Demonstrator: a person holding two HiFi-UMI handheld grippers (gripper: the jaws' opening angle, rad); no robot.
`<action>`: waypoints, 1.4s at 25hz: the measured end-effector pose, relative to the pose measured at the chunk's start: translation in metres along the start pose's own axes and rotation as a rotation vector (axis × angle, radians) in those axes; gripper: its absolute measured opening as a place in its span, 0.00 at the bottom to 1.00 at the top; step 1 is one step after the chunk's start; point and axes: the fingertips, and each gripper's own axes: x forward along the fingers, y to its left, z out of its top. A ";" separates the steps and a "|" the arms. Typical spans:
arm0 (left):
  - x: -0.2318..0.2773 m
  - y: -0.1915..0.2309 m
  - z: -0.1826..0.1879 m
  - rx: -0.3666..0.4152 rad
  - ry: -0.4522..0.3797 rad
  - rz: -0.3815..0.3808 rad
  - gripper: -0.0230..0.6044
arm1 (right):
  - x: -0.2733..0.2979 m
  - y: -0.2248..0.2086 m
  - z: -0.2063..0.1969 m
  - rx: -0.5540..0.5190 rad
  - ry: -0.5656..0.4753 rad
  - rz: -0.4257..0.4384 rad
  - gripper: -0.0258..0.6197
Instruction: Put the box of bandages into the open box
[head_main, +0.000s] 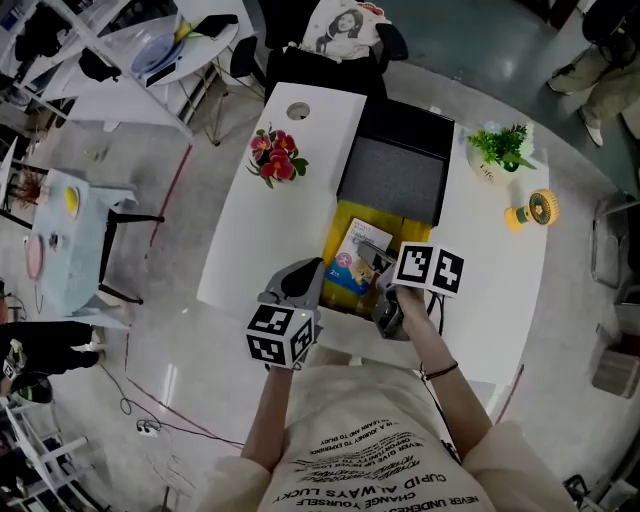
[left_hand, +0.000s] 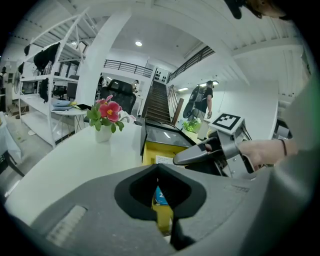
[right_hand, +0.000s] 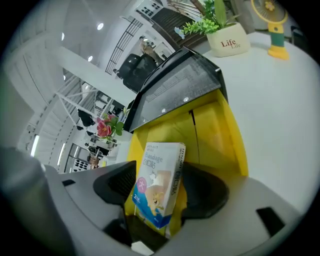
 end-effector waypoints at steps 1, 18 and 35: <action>0.000 0.000 0.000 0.001 -0.001 -0.002 0.07 | -0.001 0.001 0.000 -0.012 -0.006 -0.007 0.46; 0.000 -0.002 0.024 0.094 -0.058 -0.036 0.07 | -0.041 0.012 0.018 -0.260 -0.135 -0.088 0.13; -0.026 -0.021 0.088 0.233 -0.278 -0.029 0.07 | -0.100 0.076 0.058 -0.584 -0.453 0.168 0.05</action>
